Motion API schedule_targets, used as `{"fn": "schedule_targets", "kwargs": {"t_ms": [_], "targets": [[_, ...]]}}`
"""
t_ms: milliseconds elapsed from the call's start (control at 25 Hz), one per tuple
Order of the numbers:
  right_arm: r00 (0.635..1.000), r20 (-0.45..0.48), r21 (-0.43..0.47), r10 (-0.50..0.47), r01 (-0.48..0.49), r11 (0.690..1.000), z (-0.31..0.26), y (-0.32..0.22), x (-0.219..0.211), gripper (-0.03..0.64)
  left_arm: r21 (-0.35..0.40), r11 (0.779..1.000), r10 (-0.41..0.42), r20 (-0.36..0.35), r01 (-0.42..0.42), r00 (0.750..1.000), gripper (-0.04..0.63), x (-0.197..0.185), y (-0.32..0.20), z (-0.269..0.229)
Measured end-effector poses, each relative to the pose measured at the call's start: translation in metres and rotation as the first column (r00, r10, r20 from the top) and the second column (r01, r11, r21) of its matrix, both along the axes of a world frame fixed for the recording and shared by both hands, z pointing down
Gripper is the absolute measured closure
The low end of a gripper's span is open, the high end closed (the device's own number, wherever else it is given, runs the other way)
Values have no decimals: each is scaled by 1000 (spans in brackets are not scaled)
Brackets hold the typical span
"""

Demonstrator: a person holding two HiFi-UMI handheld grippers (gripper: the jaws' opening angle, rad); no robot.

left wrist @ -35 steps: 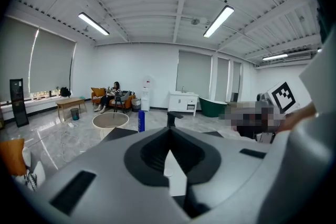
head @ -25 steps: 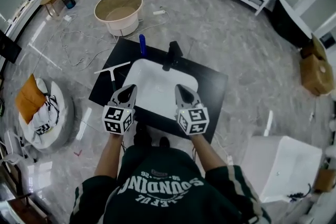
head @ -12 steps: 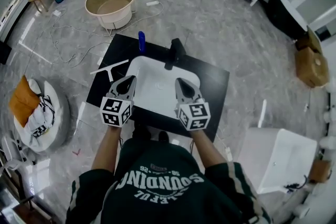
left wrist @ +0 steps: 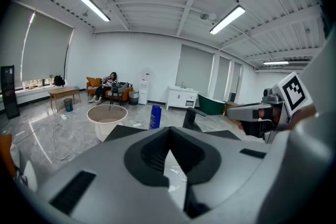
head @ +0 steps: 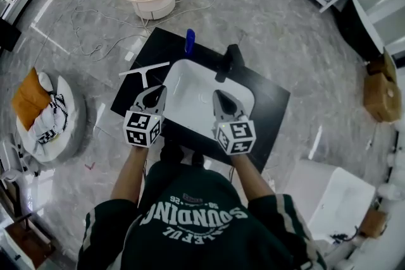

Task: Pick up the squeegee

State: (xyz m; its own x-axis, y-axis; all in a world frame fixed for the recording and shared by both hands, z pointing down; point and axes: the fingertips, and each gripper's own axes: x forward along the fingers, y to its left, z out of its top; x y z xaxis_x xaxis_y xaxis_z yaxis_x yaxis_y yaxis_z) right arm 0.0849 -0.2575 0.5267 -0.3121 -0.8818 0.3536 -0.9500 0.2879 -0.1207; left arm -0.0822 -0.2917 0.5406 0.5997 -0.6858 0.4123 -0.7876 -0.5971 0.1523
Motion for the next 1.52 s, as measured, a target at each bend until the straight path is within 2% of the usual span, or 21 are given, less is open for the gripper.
{"fn": "schedule_targets", "kwargs": {"t_ms": [280, 600, 800, 920, 1040, 1520], "targets": [[997, 4, -38, -83, 83, 996, 15, -11, -35, 617, -46, 995, -91, 11, 91, 996, 594, -37, 3, 20], [989, 6, -61, -145, 145, 987, 28, -18, -59, 617, -85, 977, -191, 38, 194, 981, 588, -67, 1, 41], [988, 13, -85, -154, 154, 984, 36, -19, -63, 617, -111, 962, -244, 53, 248, 968, 522, -78, -1, 53], [988, 12, -94, -155, 156, 983, 40, -20, -64, 617, -132, 951, -273, 58, 279, 960, 454, -84, -4, 62], [988, 13, -102, -153, 154, 983, 42, -21, -63, 617, -155, 943, -288, 67, 295, 955, 420, -87, -7, 68], [992, 9, -129, -123, 124, 984, 50, -24, -54, 617, -265, 908, -294, 147, 324, 945, 419, -95, -19, 114]]}}
